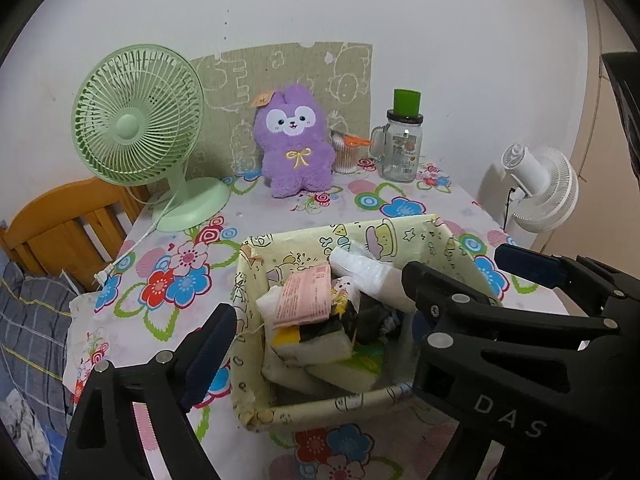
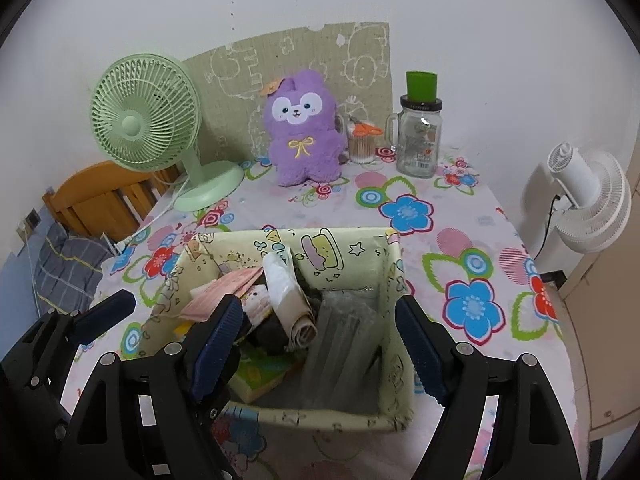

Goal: Organize soft objects

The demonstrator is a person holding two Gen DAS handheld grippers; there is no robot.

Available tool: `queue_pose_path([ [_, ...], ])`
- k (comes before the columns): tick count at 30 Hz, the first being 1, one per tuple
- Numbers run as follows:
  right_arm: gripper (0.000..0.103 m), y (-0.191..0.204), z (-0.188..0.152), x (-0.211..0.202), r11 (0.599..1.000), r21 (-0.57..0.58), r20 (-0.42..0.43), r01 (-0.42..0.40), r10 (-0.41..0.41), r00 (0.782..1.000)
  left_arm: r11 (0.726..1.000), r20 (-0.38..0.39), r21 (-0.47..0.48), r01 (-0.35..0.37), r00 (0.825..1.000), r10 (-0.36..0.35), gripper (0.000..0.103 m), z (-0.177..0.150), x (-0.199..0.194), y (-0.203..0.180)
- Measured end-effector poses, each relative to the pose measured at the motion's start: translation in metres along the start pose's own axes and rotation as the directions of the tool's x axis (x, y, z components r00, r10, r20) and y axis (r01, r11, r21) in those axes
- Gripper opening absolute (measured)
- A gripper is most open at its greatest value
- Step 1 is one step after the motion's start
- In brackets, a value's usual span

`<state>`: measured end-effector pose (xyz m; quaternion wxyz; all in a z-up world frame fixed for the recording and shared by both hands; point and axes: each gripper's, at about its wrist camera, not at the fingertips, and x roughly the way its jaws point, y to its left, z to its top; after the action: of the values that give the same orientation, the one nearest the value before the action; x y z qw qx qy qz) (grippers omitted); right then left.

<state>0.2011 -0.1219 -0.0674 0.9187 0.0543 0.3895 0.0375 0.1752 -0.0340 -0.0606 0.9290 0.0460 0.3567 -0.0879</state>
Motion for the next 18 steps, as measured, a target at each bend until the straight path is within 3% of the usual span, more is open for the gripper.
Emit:
queue_pose_path([
  [18,0.088,0.001,-0.019,-0.059,1.0,-0.009,0.07,0.02,-0.019,0.997,1.0,0.073,0.015,0.006,0.997,-0.007,0.097,-0.015,-0.052,-0.008],
])
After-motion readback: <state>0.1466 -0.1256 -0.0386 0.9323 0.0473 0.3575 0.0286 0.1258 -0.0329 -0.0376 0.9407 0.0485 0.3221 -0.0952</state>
